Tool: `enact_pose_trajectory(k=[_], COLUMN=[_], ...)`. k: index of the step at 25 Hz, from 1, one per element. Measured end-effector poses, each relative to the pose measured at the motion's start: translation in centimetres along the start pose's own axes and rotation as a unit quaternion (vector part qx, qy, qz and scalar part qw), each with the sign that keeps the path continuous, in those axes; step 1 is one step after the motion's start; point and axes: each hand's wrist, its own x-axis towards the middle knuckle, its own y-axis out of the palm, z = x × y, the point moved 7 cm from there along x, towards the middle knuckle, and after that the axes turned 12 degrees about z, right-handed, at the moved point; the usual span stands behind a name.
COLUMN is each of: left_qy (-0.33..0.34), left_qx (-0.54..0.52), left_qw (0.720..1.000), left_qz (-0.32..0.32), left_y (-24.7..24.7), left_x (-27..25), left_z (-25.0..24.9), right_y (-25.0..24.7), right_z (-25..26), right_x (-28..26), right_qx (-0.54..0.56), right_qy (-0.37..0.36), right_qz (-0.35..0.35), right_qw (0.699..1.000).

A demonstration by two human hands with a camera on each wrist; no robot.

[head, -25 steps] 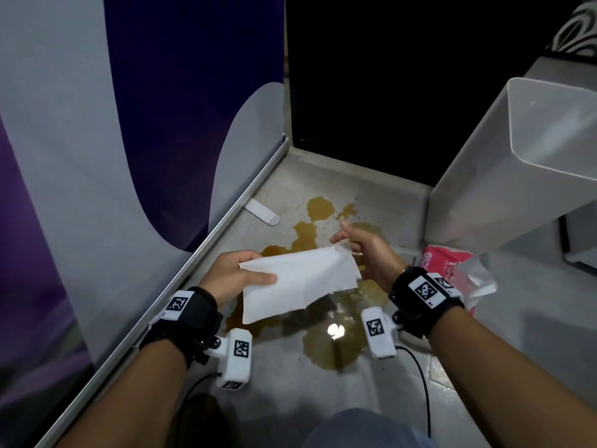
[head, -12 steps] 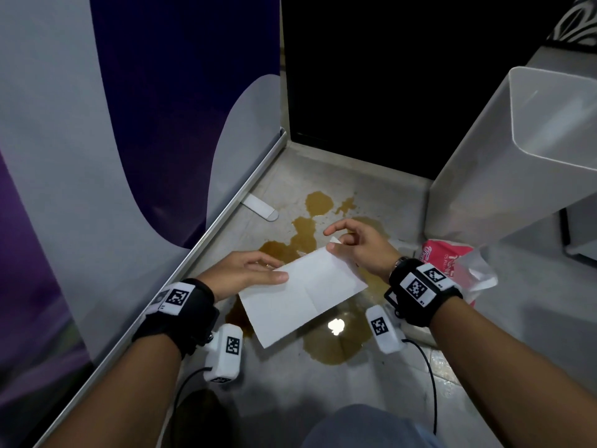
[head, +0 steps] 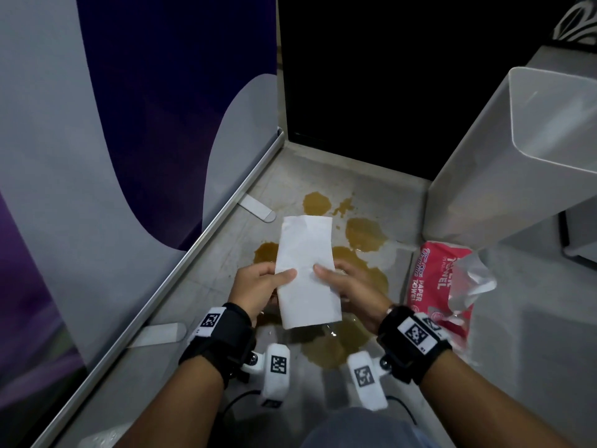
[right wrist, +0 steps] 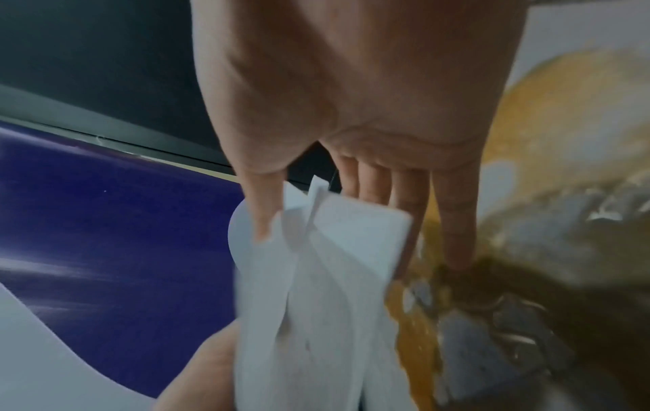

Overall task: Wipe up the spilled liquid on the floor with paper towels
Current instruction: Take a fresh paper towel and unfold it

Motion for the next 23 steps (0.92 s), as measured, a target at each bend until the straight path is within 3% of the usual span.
enact_pose_trajectory(k=[5,11,15,18,19,21,23], left_qy=[0.001,-0.008,-0.102,-0.129,-0.124,-0.109,-0.089], left_qx=[-0.016,-0.127,-0.146,-0.072,-0.054,-0.059,-0.073], left_qw=[1.0,0.99,0.974,0.972,0.975,0.983,0.987], left_qz=[0.004,0.066,0.141,0.181,0.178,0.138,0.111], left_y=[0.3,0.7,2.0,2.9,2.9,2.5,2.3], left_x=[-0.5,-0.6,-0.7,-1.0,-0.8,-0.4,-0.2], left_z=[0.3,0.4,1.8,2.4,2.5,2.9,3.5], right_y=[-0.2,-1.6,-1.1,-1.2,-1.4,-1.5,-0.6], right_z=[-1.9,-1.9,-1.0,-0.9,-1.1,-2.9,-5.1], right_x=[1.1,0.7,0.3,0.3,0.1,-0.1,-1.2], right_qx=[0.041,0.101,0.009,-0.05,-0.02,0.147,0.302], right_qy=[-0.01,-0.033,-0.088,-0.09,-0.08,-0.033,0.033], right_qz=[-0.056,-0.087,-0.011,0.005,-0.006,0.009,0.067], right_qw=[0.998,0.99,0.996,0.995,0.997,0.988,0.951])
